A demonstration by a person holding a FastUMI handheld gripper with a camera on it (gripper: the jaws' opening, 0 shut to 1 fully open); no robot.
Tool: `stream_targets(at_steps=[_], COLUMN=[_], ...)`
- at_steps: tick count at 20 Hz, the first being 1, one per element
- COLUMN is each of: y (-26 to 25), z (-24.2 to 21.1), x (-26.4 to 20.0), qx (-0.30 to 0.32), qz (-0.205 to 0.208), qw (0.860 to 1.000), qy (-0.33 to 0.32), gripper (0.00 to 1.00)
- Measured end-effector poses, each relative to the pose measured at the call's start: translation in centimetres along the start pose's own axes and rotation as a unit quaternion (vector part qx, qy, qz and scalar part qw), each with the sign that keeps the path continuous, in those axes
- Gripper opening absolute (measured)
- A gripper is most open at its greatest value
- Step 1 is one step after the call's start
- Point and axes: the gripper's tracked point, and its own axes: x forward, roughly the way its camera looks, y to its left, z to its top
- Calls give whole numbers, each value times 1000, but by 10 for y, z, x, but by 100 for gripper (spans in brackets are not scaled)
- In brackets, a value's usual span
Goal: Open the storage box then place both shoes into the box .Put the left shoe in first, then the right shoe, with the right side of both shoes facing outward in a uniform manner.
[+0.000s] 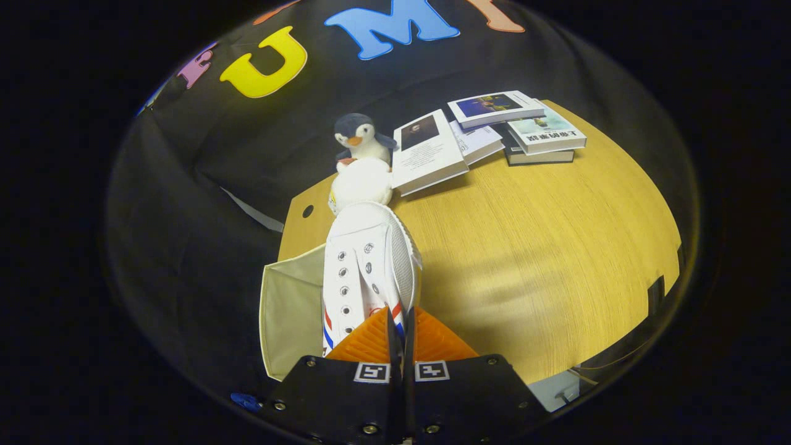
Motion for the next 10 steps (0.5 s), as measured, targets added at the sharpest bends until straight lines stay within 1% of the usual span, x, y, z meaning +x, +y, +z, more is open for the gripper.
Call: stream_targets(at_steps=[7,10], y=[62,79], z=[-17,-29], x=[22,33], qx=[-15,-24], qz=[25,26], qw=[999,999], qy=[17,27], gripper=[0,1])
